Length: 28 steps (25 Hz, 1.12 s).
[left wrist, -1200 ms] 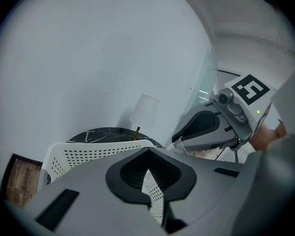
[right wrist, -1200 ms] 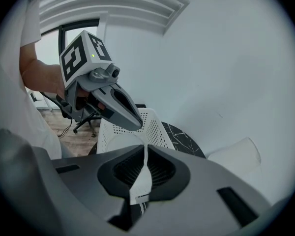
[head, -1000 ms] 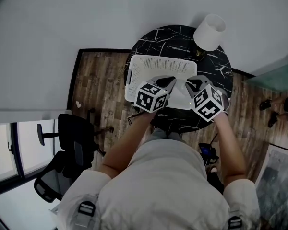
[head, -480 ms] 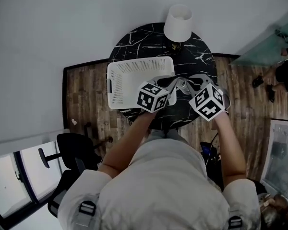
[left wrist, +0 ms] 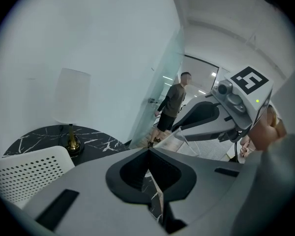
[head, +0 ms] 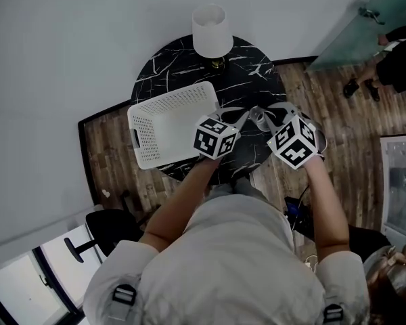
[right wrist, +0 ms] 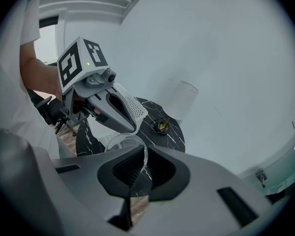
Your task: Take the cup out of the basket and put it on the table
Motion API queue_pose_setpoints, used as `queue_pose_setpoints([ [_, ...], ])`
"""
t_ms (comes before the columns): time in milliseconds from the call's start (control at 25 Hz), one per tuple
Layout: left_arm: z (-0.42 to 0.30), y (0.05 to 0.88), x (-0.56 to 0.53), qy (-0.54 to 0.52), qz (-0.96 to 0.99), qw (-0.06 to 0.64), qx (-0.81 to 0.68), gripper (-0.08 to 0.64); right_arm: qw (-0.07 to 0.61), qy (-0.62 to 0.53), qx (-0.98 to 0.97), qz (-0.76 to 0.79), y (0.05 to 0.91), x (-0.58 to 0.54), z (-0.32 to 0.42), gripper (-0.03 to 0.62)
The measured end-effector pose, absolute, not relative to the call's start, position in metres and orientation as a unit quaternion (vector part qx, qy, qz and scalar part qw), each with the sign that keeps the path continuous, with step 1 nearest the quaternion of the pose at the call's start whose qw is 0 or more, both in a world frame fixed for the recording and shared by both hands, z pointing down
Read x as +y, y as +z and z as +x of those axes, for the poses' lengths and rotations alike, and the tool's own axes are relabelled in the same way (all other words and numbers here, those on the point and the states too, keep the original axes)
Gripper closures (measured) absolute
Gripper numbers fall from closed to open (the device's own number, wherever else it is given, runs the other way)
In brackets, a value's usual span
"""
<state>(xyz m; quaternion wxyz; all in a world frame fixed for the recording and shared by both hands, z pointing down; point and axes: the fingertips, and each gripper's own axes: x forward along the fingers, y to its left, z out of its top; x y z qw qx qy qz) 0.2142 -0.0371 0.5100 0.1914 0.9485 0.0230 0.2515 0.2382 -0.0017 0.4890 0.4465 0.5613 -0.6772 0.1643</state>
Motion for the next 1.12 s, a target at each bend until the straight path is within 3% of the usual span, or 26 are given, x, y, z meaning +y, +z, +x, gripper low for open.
queue_pose_setpoints([
  [1120, 0.259, 0.571, -0.008, 0.296, 0.922, 0.246, 0.038, 0.555, 0.458, 0.245, -0.674, 0.526, 0.575, 0.013, 0.281, 0.566],
])
